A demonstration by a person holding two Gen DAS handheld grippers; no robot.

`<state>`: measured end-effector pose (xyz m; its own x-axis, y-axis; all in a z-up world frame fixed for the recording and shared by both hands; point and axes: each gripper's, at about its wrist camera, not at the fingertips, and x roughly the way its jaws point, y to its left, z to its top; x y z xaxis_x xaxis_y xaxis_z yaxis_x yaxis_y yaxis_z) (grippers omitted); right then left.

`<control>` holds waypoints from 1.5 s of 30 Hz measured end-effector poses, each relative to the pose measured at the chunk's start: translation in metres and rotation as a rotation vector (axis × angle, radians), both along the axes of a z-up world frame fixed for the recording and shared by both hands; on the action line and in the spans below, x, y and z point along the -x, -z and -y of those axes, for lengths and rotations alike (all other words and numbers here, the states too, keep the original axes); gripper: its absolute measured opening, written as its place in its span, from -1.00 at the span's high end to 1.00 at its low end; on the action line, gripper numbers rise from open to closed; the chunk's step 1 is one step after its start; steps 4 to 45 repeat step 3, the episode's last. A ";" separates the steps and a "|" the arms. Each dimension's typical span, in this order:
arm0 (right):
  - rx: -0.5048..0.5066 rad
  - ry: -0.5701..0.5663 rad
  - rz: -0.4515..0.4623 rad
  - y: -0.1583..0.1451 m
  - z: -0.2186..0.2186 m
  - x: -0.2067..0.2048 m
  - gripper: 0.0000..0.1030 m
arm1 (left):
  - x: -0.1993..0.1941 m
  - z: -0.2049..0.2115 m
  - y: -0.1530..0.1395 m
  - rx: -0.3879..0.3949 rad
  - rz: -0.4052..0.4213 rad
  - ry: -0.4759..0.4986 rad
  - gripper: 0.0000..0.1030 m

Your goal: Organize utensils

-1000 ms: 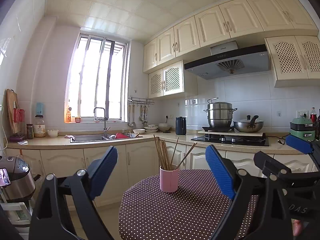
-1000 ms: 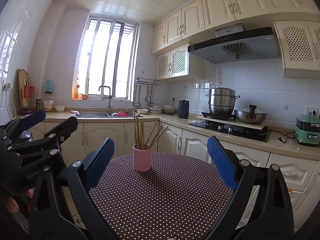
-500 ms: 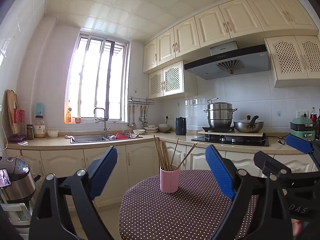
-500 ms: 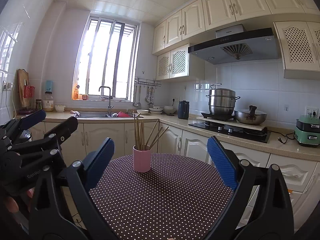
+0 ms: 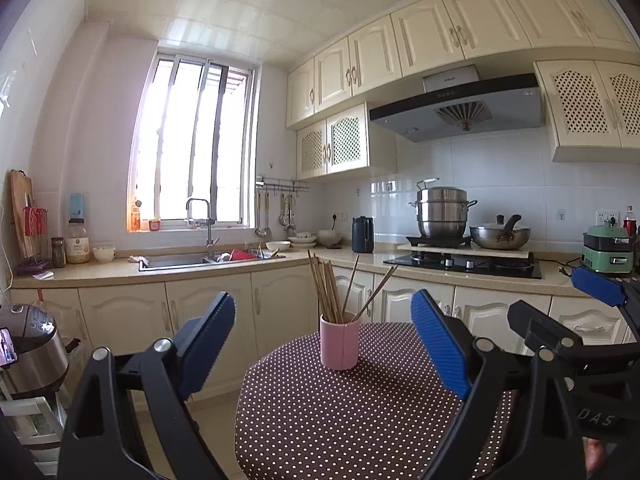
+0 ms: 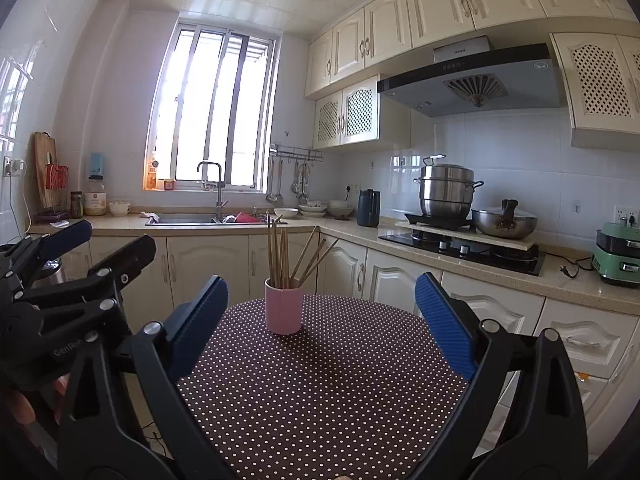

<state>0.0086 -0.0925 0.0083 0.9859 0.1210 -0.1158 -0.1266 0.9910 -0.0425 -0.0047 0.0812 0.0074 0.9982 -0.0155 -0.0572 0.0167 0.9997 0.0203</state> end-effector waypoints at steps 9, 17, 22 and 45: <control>-0.002 -0.002 -0.037 0.011 -0.001 -0.014 -0.81 | -0.013 -0.002 0.011 0.000 -0.045 -0.003 -0.71; -0.002 -0.002 -0.037 0.011 -0.001 -0.014 -0.81 | -0.013 -0.002 0.011 0.000 -0.045 -0.003 -0.71; -0.002 -0.002 -0.037 0.011 -0.001 -0.014 -0.81 | -0.013 -0.002 0.011 0.000 -0.045 -0.003 -0.71; -0.002 -0.002 -0.037 0.011 -0.001 -0.014 -0.81 | -0.013 -0.002 0.011 0.000 -0.045 -0.003 -0.71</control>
